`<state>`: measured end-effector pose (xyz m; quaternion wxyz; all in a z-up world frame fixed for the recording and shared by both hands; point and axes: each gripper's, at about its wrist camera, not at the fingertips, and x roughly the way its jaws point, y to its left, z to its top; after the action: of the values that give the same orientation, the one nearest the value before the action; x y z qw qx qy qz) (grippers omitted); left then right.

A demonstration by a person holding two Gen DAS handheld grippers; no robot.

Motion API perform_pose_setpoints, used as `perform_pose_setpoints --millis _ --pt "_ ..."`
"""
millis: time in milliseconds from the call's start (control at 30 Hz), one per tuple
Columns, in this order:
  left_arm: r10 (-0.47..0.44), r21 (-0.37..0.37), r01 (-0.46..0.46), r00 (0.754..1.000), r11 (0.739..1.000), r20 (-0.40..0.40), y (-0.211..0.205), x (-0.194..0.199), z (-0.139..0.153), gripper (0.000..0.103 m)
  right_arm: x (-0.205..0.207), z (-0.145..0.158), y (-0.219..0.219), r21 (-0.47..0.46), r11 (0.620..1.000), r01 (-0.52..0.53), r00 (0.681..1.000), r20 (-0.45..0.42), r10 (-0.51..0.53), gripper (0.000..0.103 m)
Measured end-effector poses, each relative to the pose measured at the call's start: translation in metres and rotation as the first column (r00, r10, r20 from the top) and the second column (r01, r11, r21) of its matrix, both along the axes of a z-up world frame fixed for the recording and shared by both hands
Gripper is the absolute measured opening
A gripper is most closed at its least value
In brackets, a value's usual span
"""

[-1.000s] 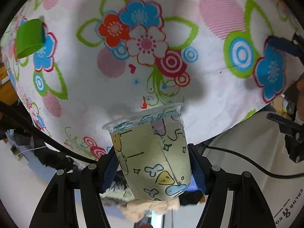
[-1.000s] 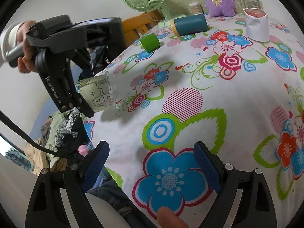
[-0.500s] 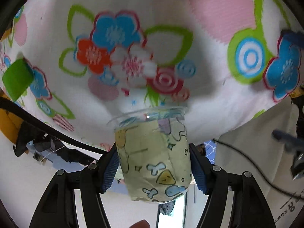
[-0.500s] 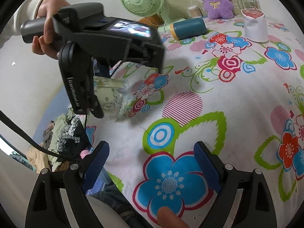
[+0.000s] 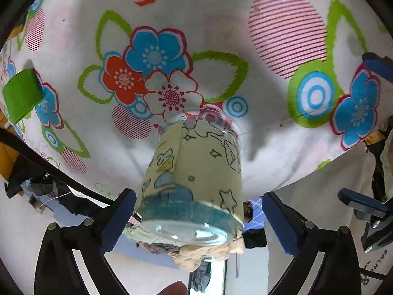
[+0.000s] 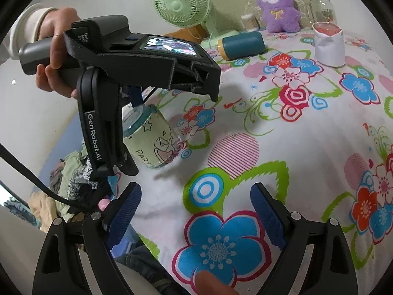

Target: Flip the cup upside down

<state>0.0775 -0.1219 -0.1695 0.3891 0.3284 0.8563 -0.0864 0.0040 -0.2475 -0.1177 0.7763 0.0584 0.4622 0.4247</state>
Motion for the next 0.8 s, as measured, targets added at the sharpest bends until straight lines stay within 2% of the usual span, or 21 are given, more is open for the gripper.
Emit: perform_pose_setpoints --millis 200,533,800 --pt "0.020 -0.028 -0.019 0.998 0.999 0.051 0.009 -0.001 0.016 0.103 -0.003 0.010 0.002 -0.008 1.000 0.002 1.000 0.028 -0.002 0.092" --pt "0.004 -0.052 0.002 0.993 0.999 0.118 0.026 -0.017 0.038 0.103 -0.005 0.019 0.004 -0.022 0.999 0.023 0.999 0.049 -0.022 0.092" --pt "0.051 -0.095 -0.031 0.974 0.995 0.219 0.031 -0.021 0.061 0.103 -0.006 0.027 0.004 -0.060 0.996 0.071 0.994 0.086 -0.066 0.097"
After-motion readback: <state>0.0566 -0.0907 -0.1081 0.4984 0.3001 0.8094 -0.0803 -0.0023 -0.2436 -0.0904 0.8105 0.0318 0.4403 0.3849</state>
